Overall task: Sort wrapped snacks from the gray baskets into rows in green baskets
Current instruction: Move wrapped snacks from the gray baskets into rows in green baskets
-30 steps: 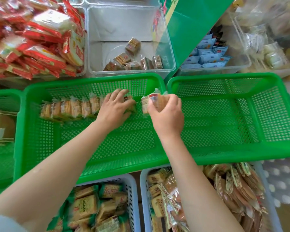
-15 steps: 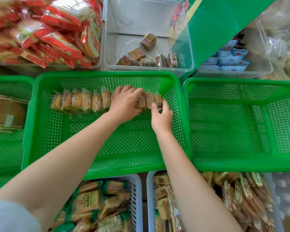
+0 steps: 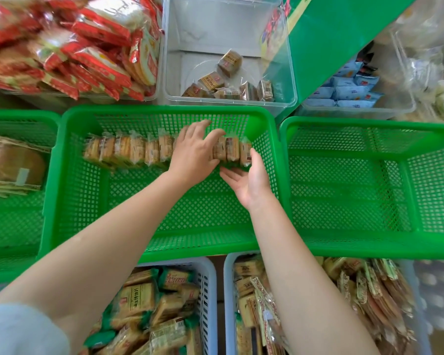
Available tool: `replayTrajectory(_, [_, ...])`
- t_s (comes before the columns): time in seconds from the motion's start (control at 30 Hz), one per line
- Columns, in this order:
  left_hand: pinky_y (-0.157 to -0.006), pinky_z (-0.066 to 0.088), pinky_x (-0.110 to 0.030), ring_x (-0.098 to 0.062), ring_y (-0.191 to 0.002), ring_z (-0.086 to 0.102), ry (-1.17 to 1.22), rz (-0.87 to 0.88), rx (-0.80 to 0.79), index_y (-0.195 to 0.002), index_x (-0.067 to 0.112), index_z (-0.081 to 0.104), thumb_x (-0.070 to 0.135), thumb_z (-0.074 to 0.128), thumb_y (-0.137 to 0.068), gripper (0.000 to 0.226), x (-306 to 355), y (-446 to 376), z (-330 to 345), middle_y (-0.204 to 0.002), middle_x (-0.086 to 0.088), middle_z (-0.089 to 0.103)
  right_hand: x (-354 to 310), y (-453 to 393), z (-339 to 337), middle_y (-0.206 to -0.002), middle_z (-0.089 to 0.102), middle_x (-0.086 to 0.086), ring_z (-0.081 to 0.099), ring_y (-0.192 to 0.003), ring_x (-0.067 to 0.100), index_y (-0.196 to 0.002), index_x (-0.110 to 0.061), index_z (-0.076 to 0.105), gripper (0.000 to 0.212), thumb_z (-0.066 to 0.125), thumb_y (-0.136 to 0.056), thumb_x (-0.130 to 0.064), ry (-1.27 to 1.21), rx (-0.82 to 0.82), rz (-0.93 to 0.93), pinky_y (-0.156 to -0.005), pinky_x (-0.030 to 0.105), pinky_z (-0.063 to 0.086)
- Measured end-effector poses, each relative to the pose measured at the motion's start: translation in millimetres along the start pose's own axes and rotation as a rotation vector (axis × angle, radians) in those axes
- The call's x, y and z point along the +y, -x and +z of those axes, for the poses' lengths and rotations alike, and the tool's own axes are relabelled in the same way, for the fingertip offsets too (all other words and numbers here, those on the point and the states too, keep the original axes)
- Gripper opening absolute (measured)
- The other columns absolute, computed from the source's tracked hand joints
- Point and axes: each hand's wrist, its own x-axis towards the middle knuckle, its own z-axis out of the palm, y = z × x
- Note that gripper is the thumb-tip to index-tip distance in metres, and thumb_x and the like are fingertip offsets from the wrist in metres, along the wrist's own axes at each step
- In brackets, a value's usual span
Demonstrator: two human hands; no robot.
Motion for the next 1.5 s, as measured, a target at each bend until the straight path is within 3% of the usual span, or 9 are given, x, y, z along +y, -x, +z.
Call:
replayTrajectory(0.2, [-0.097, 0.045, -0.035, -0.024, -0.111, 0.056, 0.380, -0.151, 0.175, -0.120, 0.011, 0.065, 0.019, 0.065, -0.094, 0.027, 8.6, 89.4, -35.2, -0.118, -0.007, 0.062, 21.7, 41.2, -17.9, -0.156, 0.032, 0.022, 0.060, -0.121, 0.038, -0.160, -0.030, 0.012, 0.059, 0.040, -0.108, -0.024, 0.094, -0.061, -0.131, -0.104, 0.047, 0.050])
replayTrajectory(0.37, [-0.068, 0.054, -0.033, -0.012, -0.076, 0.066, 0.717, -0.320, 0.124, -0.096, 0.021, 0.071, 0.019, 0.061, -0.097, 0.010, 26.1, 196.1, -58.1, -0.081, 0.008, 0.070, 38.3, 96.4, -17.8, -0.124, 0.062, 0.021, 0.070, -0.100, 0.033, -0.126, -0.006, 0.055, 0.025, 0.041, -0.106, -0.013, 0.217, -0.108, -0.208, -0.085, 0.037, 0.058])
replayTrajectory(0.53, [-0.068, 0.050, -0.031, -0.013, -0.078, 0.066, 0.645, -0.508, -0.079, -0.098, 0.021, 0.072, 0.022, 0.060, -0.097, 0.013, 5.7, 293.9, -14.1, -0.082, 0.011, 0.069, 90.8, 164.6, -22.1, -0.085, 0.069, 0.021, 0.071, -0.072, 0.032, -0.099, 0.000, 0.061, 0.028, 0.038, -0.107, -0.014, 0.500, -0.290, -0.052, -0.066, 0.035, 0.061])
replayTrajectory(0.7, [-0.059, 0.045, -0.026, -0.010, -0.080, 0.062, 0.488, -0.754, -0.327, -0.120, 0.026, 0.066, 0.032, 0.051, -0.100, 0.026, -42.5, 356.8, 18.8, -0.108, 0.007, 0.067, 181.7, 169.9, -61.4, -0.104, 0.069, 0.011, 0.070, -0.081, 0.024, -0.110, -0.009, 0.064, 0.022, 0.047, -0.105, -0.022, 1.126, -0.174, 0.172, -0.083, 0.043, 0.060])
replayTrajectory(0.8, [-0.055, 0.052, -0.033, -0.014, -0.070, 0.065, 0.503, -0.784, -0.390, -0.127, 0.024, 0.062, 0.032, 0.050, -0.101, 0.030, -59.1, 374.8, 18.5, -0.098, 0.008, 0.065, 232.2, 151.8, -85.9, -0.151, 0.043, 0.003, 0.057, -0.122, 0.024, -0.148, -0.023, 0.042, 0.047, 0.054, -0.103, -0.028, 1.567, -0.157, 0.088, -0.084, 0.037, 0.054])
replayTrajectory(0.9, [-0.071, 0.060, -0.044, -0.020, -0.078, 0.067, 0.514, -0.778, -0.447, -0.127, 0.023, 0.062, 0.033, 0.050, -0.101, 0.030, -66.0, 383.0, 13.5, -0.094, 0.012, 0.063, 266.7, 139.1, -94.0, -0.168, 0.010, 0.001, 0.017, -0.152, 0.027, -0.160, -0.026, 0.016, 0.093, 0.073, -0.088, -0.046, 1.721, -0.228, 0.038, -0.118, 0.043, 0.032])
replayTrajectory(1.0, [-0.070, 0.058, -0.038, -0.017, -0.081, 0.066, 0.524, -0.754, -0.478, -0.129, 0.024, 0.061, 0.034, 0.049, -0.102, 0.032, -66.4, 389.2, 8.5, -0.113, 0.003, 0.065, 274.5, 132.9, -89.8, -0.168, 0.000, 0.002, 0.000, -0.154, 0.029, -0.160, -0.028, 0.003, 0.128, 0.084, -0.067, -0.061, 1.845, -0.304, 0.061, -0.123, 0.051, 0.017])
replayTrajectory(1.17, [-0.072, 0.046, -0.029, -0.012, -0.092, 0.059, 0.611, -0.740, -0.454, -0.118, 0.028, 0.062, 0.032, 0.048, -0.102, 0.021, -63.8, 397.2, 8.8, -0.122, 0.002, 0.062, 268.3, 140.6, -95.9, -0.162, 0.008, 0.016, 0.015, -0.148, 0.037, -0.159, -0.019, 0.000, 0.128, 0.087, -0.070, -0.046, 2.243, -0.459, -0.039, -0.113, 0.050, 0.037])
replayTrajectory(1.5, [-0.075, 0.048, -0.030, -0.011, -0.093, 0.059, 0.568, -0.694, -0.532, -0.125, 0.025, 0.062, 0.035, 0.049, -0.101, 0.029, -64.2, 389.2, 4.4, -0.123, 0.003, 0.061, 275.8, 163.2, -108.4, -0.149, 0.033, 0.009, 0.039, -0.133, 0.029, -0.153, -0.011, 0.018, 0.101, 0.078, -0.077, -0.041, 1.855, -0.365, -0.063, -0.106, 0.044, 0.040])
